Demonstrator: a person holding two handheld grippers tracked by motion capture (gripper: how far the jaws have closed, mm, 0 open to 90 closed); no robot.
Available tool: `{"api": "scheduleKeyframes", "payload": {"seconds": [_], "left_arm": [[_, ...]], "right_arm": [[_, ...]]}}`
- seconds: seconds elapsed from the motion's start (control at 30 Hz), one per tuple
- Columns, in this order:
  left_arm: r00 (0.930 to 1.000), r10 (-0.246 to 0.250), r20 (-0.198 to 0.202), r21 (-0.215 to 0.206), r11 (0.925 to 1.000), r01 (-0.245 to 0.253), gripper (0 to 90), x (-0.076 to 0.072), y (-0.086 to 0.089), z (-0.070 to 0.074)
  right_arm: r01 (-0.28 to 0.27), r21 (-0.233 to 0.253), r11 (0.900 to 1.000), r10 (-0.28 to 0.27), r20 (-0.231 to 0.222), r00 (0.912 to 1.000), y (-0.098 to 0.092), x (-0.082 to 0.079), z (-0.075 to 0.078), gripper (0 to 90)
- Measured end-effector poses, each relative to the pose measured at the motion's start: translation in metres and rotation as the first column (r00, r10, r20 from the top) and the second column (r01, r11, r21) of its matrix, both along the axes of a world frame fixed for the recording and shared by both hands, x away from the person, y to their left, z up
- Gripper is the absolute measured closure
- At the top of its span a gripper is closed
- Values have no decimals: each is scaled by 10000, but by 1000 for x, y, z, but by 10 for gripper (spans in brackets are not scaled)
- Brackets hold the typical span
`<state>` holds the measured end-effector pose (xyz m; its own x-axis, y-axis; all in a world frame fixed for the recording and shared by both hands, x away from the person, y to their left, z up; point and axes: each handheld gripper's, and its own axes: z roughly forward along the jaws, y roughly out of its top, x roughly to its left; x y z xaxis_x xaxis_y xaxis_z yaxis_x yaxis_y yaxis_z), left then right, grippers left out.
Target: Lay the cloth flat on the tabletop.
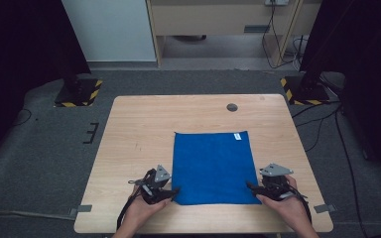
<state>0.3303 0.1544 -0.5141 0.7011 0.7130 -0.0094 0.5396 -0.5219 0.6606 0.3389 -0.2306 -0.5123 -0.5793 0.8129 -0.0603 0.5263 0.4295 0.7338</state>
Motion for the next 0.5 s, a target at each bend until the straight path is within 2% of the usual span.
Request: {"api": "scheduleKeyframes", "payload": {"seconds": [0.1, 0.27, 0.37, 0.5], "left_arm": [[9997, -153, -199, 264, 9995, 158, 410, 0, -2, -3], [9994, -191, -304, 250, 9995, 199, 404, 1, 0, -5], [9990, -267, -364, 322, 9991, 279, 404, 1, 3, -4], [9984, -385, -425, 327, 9987, 399, 409, 0, 7, -4]], "right_arm": [[-8, -309, 9995, 7, -26, 10000, 5, 7, -6, 263], [60, -982, 9952, -73, -123, 9999, 6, 11, -13, 262], [184, -774, 9968, -199, -195, 9996, 3, 10, -14, 263], [196, -811, 9965, -213, -204, 9996, 1, 8, -14, 266]]}}
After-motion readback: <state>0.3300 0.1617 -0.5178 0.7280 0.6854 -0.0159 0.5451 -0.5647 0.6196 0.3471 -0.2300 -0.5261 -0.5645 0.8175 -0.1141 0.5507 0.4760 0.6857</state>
